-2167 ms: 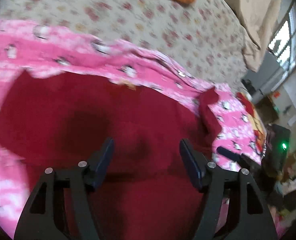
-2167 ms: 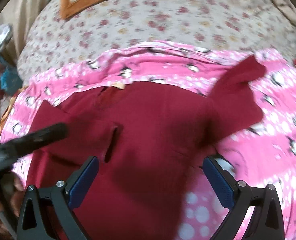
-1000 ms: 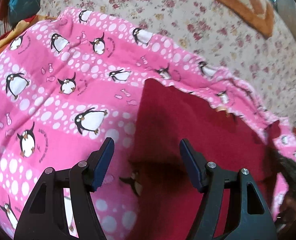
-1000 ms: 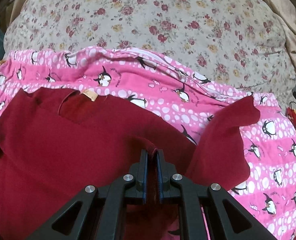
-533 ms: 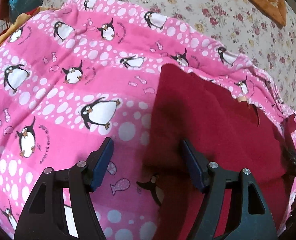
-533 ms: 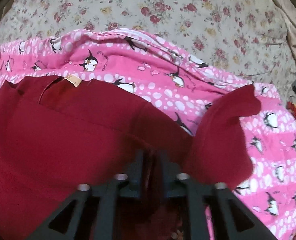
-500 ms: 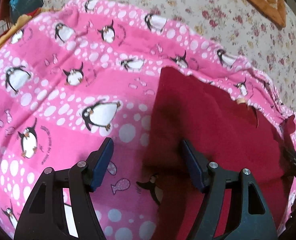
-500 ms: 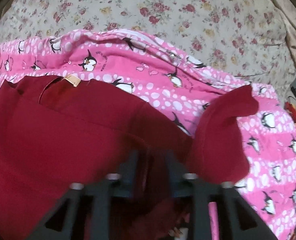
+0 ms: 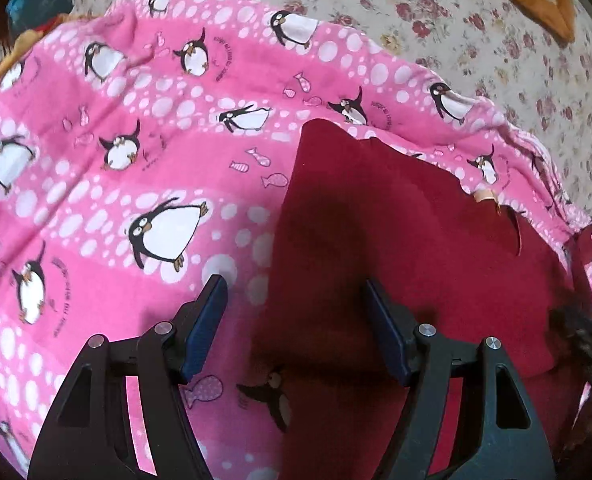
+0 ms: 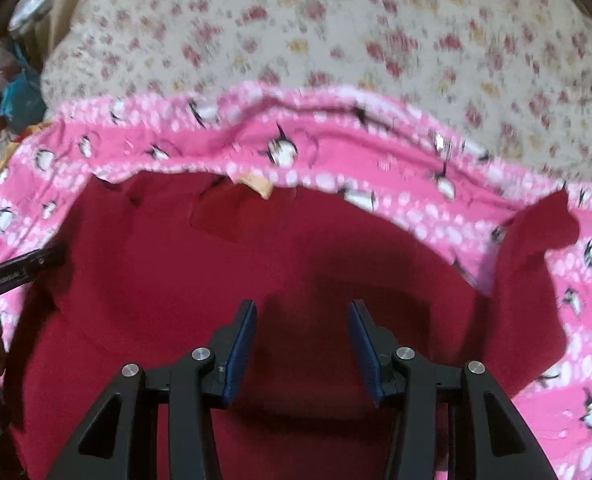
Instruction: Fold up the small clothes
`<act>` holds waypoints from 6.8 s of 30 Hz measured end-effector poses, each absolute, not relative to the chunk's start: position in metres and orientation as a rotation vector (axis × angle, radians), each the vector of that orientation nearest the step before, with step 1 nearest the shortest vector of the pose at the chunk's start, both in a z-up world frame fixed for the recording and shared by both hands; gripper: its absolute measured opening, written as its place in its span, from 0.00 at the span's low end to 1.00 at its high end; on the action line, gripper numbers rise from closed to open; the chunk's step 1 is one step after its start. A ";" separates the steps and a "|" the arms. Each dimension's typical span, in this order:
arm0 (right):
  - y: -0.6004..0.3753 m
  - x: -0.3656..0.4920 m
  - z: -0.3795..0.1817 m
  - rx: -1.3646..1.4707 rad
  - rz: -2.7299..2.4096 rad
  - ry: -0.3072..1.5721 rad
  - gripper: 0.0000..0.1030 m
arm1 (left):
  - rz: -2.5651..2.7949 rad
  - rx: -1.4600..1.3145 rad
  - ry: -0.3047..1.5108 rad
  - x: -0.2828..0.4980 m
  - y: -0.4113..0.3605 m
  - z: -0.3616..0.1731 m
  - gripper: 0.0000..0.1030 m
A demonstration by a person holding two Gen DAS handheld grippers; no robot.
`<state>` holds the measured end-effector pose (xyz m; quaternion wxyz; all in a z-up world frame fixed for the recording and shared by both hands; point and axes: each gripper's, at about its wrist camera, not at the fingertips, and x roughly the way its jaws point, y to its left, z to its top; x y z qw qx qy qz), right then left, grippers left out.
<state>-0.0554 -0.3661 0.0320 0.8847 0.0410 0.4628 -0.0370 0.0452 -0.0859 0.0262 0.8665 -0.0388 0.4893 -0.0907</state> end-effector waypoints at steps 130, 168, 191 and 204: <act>-0.457 -0.191 0.093 0.339 0.046 0.893 0.71 | -0.572 -0.135 1.026 -0.030 -0.214 0.078 0.68; -0.480 -0.224 0.067 0.509 0.066 0.862 0.71 | -0.402 -0.229 0.762 0.011 -0.122 0.140 0.05; -0.461 -0.133 0.042 0.295 -0.045 1.011 0.18 | -0.443 -0.211 0.944 0.007 -0.111 0.066 0.15; -0.458 -0.128 0.078 0.297 -0.060 0.914 0.53 | -0.320 -0.197 0.897 0.003 -0.090 0.082 0.46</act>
